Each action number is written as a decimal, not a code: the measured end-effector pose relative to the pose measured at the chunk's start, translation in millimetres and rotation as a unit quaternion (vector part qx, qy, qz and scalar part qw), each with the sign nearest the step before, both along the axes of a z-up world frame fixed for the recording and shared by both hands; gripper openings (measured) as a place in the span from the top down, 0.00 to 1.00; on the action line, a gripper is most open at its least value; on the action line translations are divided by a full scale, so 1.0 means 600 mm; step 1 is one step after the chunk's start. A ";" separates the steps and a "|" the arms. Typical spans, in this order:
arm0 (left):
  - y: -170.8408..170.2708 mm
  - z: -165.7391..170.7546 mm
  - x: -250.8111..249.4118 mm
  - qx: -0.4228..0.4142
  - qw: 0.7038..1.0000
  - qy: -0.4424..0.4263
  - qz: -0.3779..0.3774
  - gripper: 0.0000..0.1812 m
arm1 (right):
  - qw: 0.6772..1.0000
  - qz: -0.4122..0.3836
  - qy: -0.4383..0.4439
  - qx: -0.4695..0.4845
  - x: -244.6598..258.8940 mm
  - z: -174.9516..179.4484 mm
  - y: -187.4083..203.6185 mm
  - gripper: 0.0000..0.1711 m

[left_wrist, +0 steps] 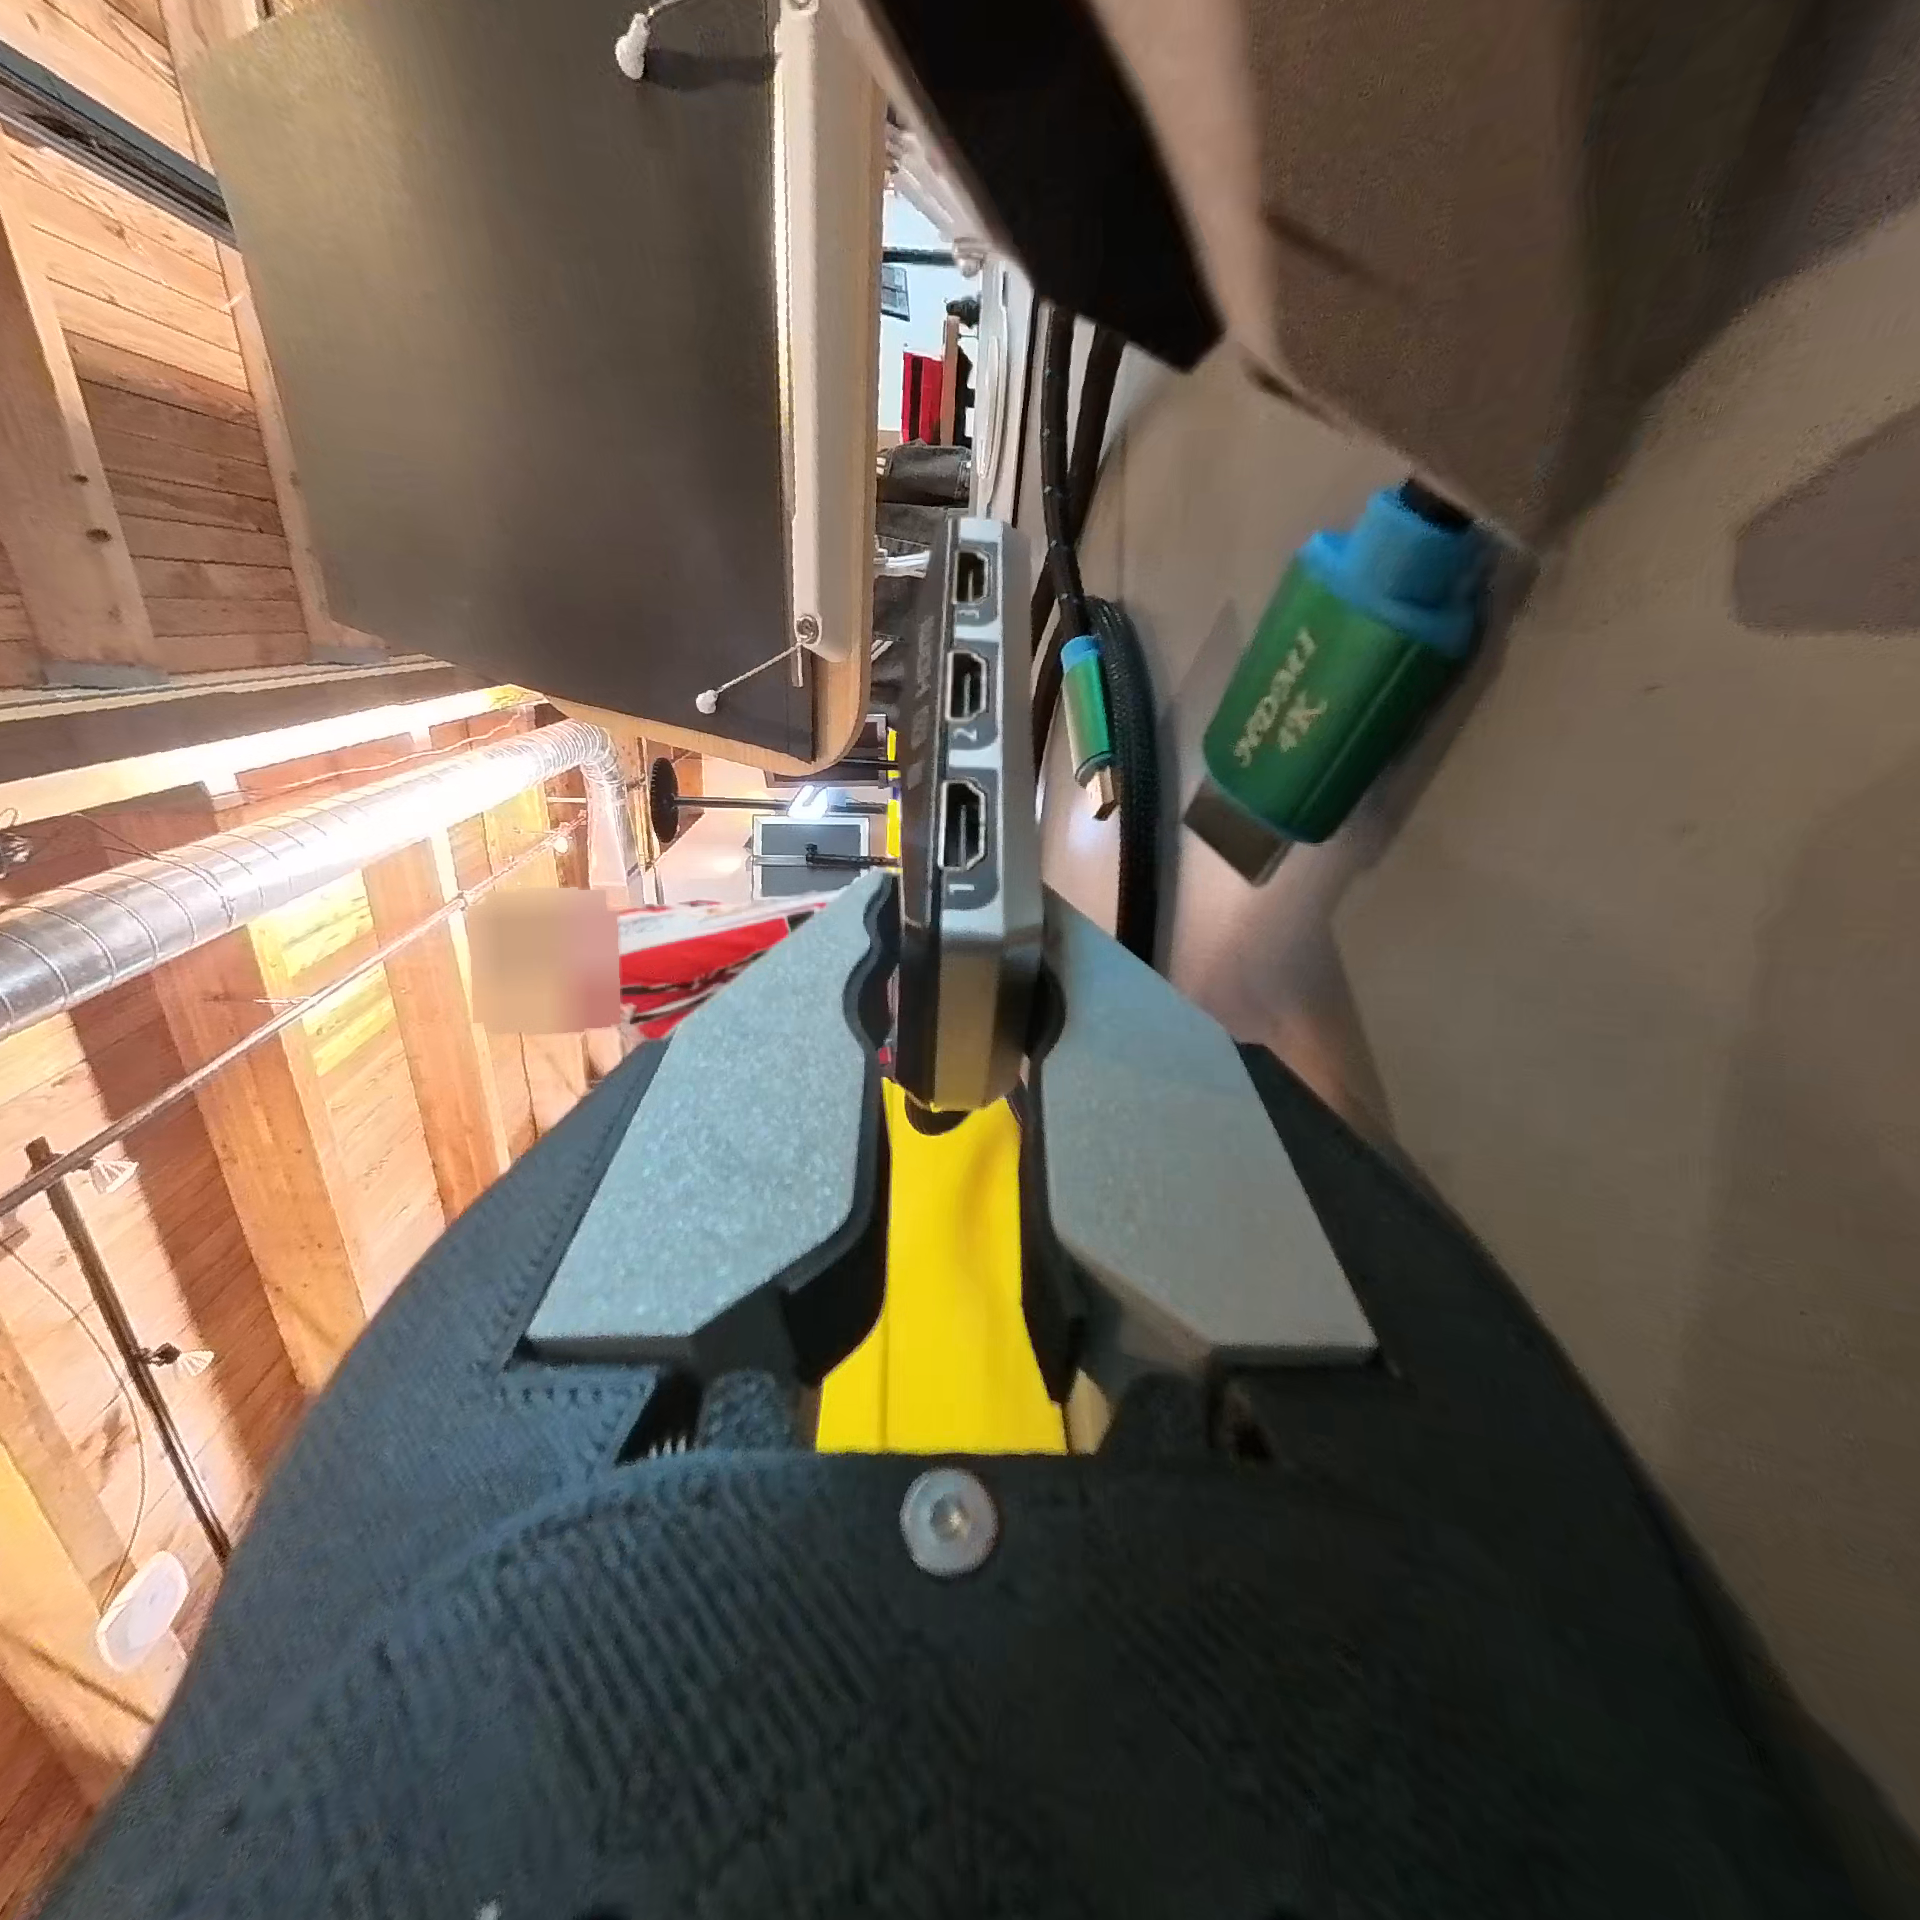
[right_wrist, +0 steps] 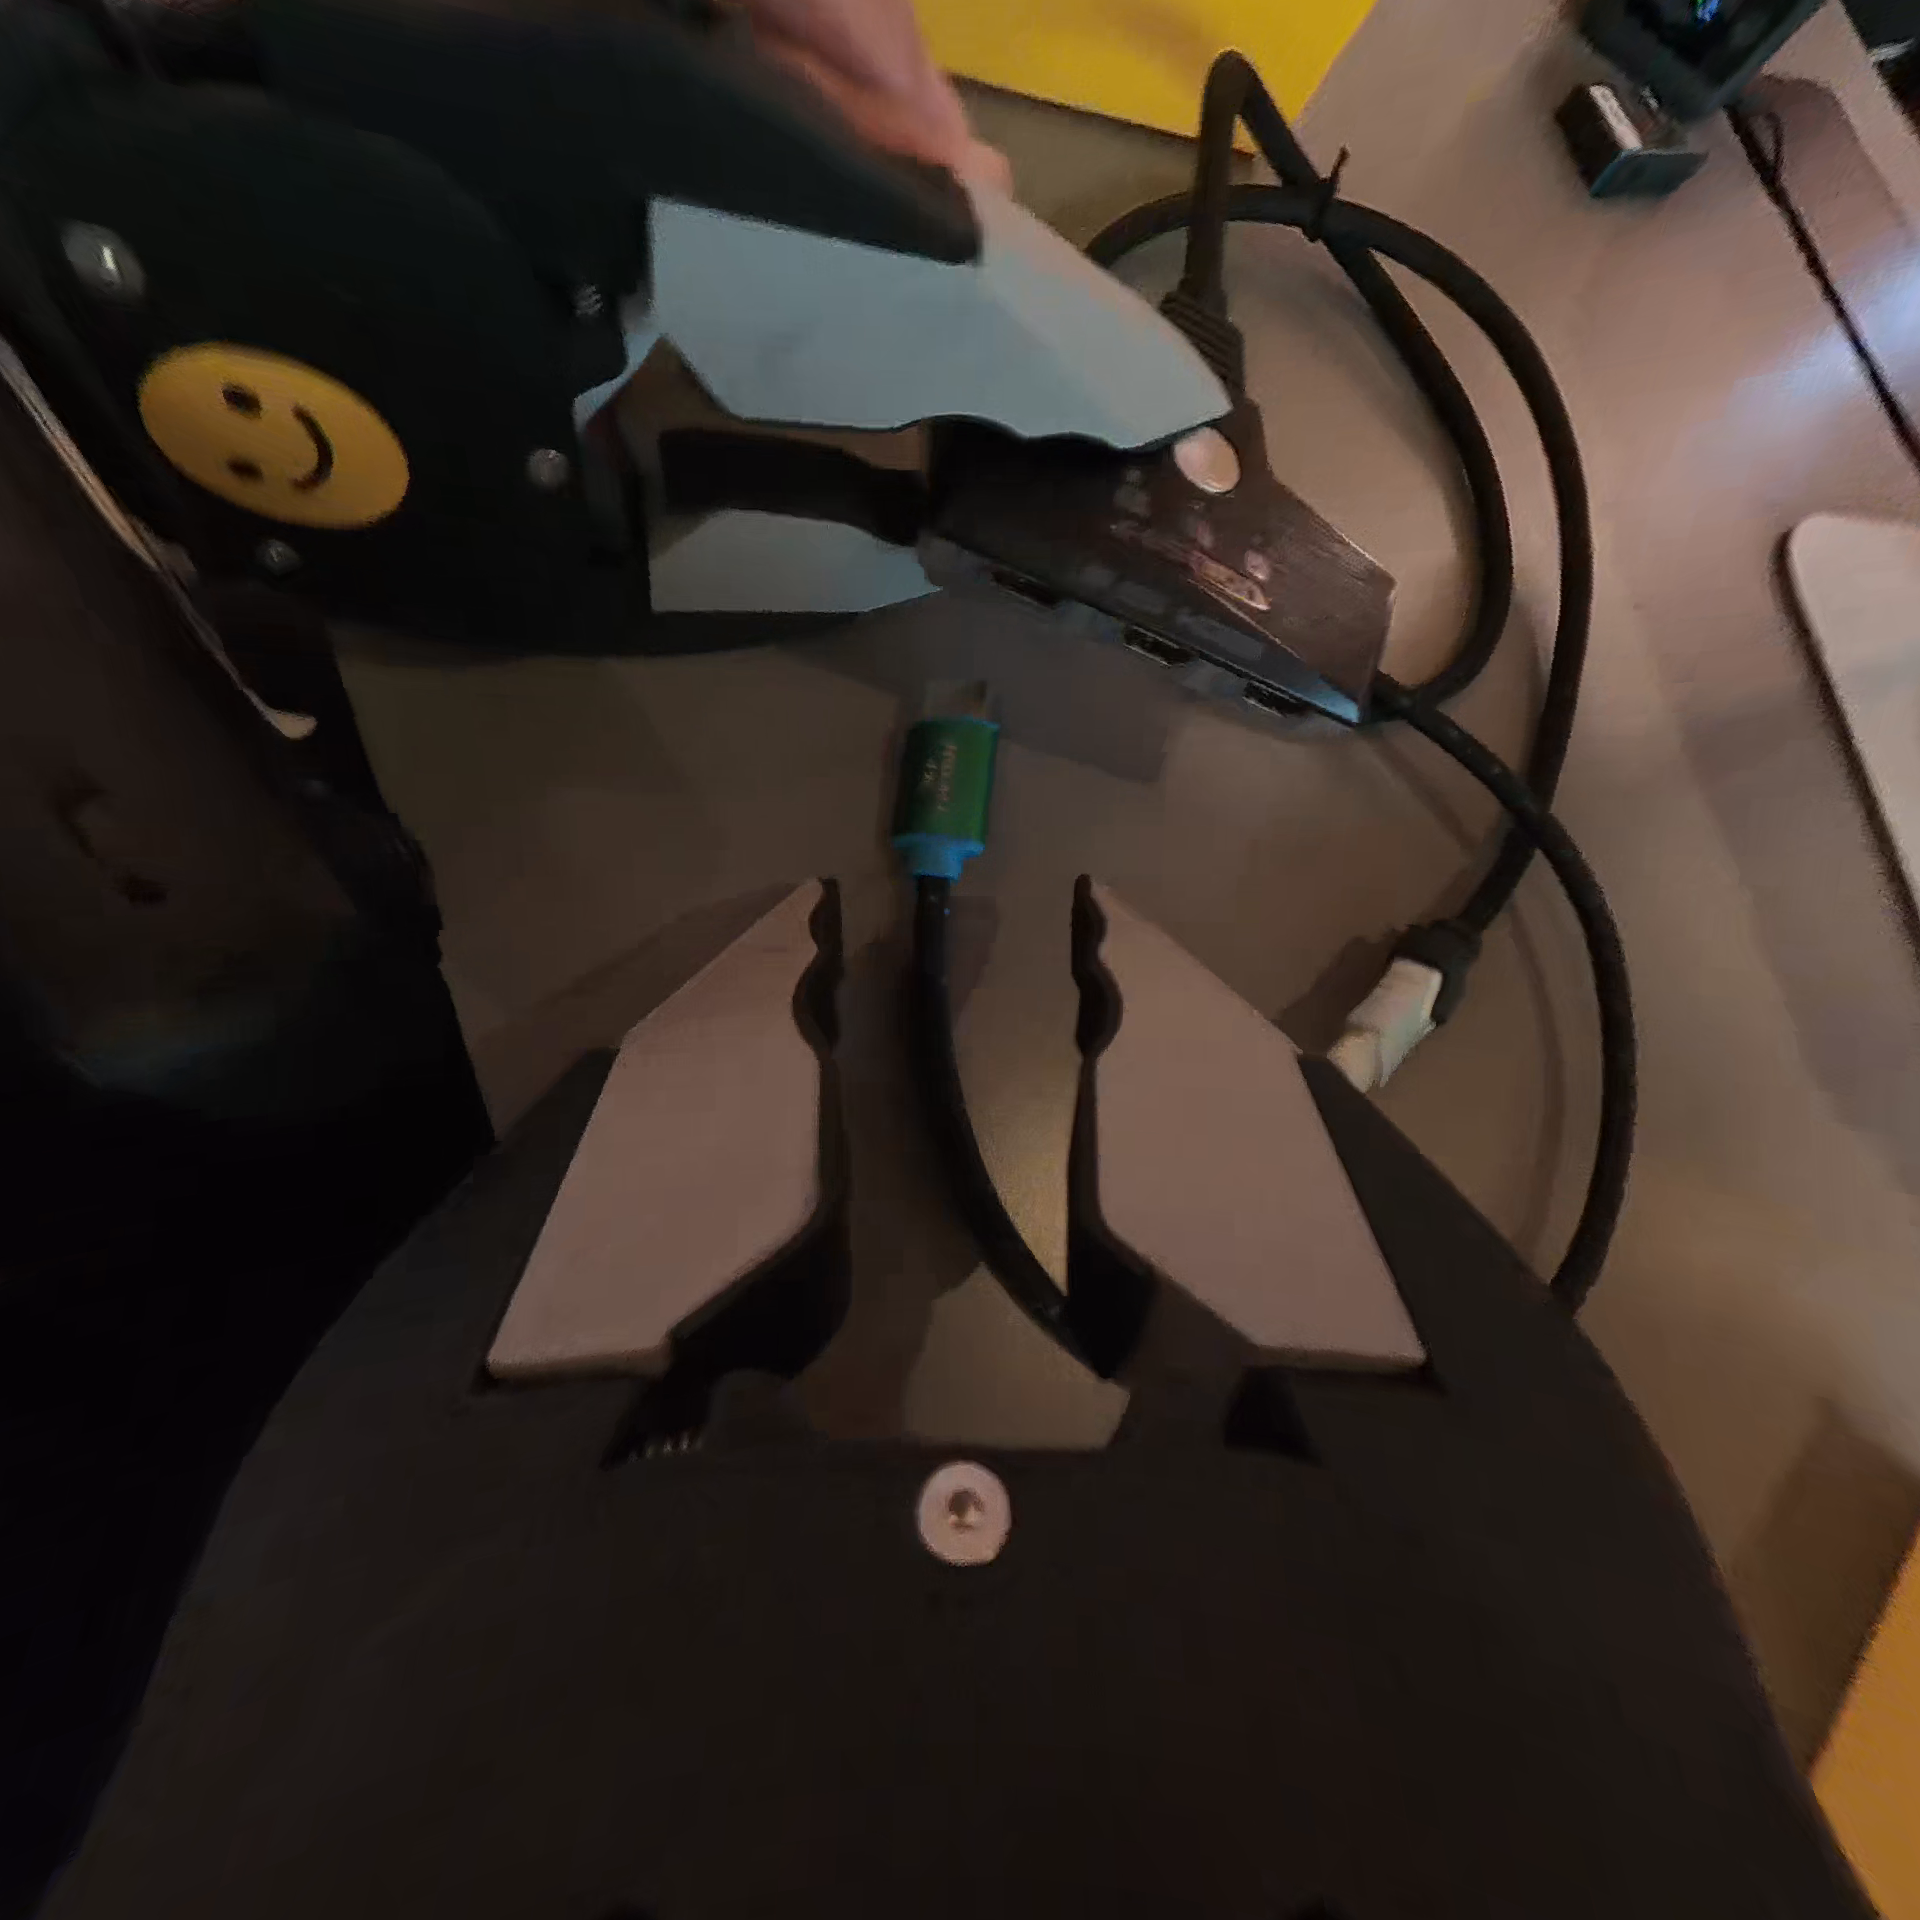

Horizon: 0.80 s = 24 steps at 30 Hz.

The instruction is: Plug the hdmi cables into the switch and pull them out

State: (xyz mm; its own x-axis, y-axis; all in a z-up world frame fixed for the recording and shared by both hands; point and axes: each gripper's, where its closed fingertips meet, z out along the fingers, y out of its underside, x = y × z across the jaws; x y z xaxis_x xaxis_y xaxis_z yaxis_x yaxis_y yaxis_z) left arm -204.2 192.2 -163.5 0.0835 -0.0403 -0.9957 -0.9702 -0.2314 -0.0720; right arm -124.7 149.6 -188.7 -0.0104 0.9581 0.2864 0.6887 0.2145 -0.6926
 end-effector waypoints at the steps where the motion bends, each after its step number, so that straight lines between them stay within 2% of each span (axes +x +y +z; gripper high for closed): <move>1: 0.000 0.000 -0.001 -0.001 1.000 -0.001 0.001 0.89 | 1.000 0.005 -0.008 0.026 -0.005 -0.004 0.000 0.73; 3: 0.000 -0.001 -0.002 -0.002 1.000 -0.005 0.001 0.90 | 0.996 0.016 -0.017 0.087 -0.013 -0.007 0.005 0.76; 6: 0.000 -0.002 -0.003 -0.005 1.000 -0.012 0.001 0.90 | 0.983 0.069 -0.022 0.170 -0.019 -0.009 0.006 0.86; 8: 0.000 -0.003 -0.003 -0.006 1.000 -0.015 0.001 0.89 | 0.979 0.102 -0.024 0.173 -0.020 -0.014 0.002 0.91; 10: 0.000 -0.003 -0.003 -0.007 1.000 -0.018 0.000 0.89 | 0.979 0.119 -0.025 0.165 -0.022 -0.015 0.005 0.91; 13: 0.001 -0.004 -0.004 -0.010 1.000 -0.021 0.000 0.90 | 0.981 0.124 -0.027 0.149 -0.029 -0.016 0.016 0.92; 16: 0.002 -0.004 -0.006 -0.009 1.000 -0.023 0.002 0.89 | 0.987 0.090 -0.010 0.133 -0.038 -0.017 0.040 0.91; 20: 0.002 -0.001 -0.012 -0.005 1.000 -0.021 0.012 0.89 | 0.998 0.023 0.020 0.051 -0.031 -0.012 0.053 0.94; 24: 0.002 -0.001 -0.010 -0.003 1.000 -0.014 0.011 0.90 | 0.996 0.006 0.052 -0.072 -0.014 0.012 0.031 0.95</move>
State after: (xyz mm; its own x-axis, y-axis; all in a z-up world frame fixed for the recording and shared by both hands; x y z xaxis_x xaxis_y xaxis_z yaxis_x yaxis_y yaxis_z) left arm -210.3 193.1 -163.9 0.1116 -0.0439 -0.9928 -0.9627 -0.2527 -0.0970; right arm -133.0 168.1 -181.4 -0.0004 0.9892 0.1468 0.6100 0.1166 -0.7838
